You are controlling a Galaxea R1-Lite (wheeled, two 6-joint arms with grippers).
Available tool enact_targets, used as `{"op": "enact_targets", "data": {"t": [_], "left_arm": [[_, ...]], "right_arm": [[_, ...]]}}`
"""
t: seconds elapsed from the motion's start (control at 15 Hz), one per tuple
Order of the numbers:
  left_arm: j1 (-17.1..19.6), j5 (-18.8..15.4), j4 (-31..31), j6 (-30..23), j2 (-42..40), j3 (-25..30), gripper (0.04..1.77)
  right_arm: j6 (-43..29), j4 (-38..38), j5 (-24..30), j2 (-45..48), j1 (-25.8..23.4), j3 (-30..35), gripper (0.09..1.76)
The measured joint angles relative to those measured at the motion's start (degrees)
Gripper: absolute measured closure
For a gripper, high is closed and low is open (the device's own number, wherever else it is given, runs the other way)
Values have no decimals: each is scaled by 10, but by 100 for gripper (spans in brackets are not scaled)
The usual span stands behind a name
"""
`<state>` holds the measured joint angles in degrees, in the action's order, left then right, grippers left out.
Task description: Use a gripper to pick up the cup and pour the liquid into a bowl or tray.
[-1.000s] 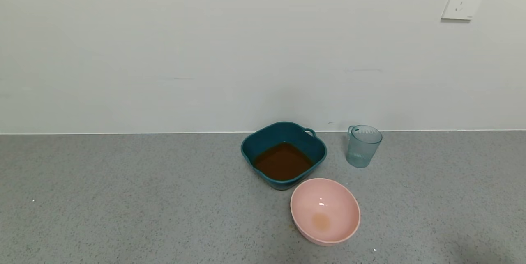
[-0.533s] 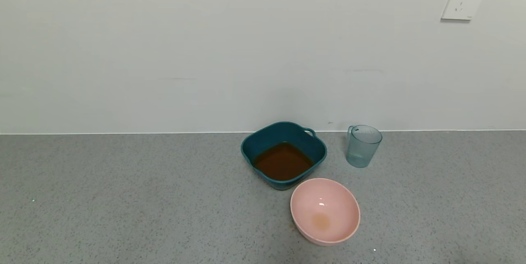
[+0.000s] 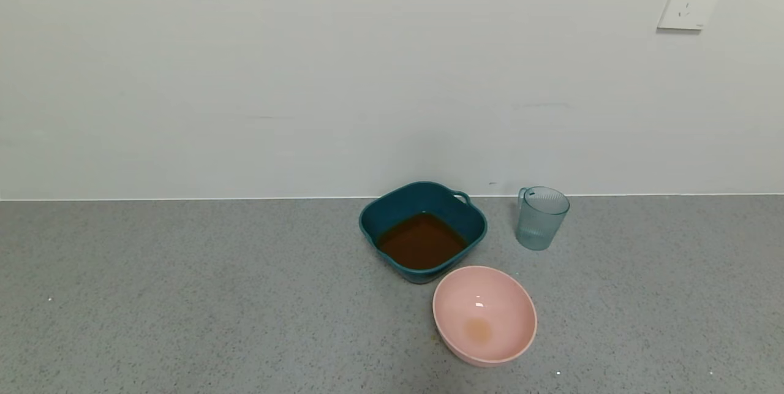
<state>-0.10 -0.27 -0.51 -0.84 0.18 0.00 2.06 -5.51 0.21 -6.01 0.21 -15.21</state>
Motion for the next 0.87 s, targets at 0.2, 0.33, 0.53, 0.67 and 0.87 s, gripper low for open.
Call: {"op": "enact_targets", "data": {"t": [0.2, 0.33, 0.53, 0.67, 0.87], "left_arm": [[0, 0, 0, 0, 0, 0, 9], [0, 0, 0, 0, 0, 0, 9], [0, 0, 0, 0, 0, 0, 9], [0, 0, 0, 0, 0, 0, 9], [0, 0, 0, 0, 0, 0, 9]], "right_arm": [[-4, 32, 4, 40, 0, 50, 15], [-2, 77, 3, 52, 0, 88, 15], [-3, 98, 1, 59, -1, 141, 15], [-2, 55, 0, 60, -1, 149, 15], [-5, 47, 0, 60, 0, 151, 15]]}}
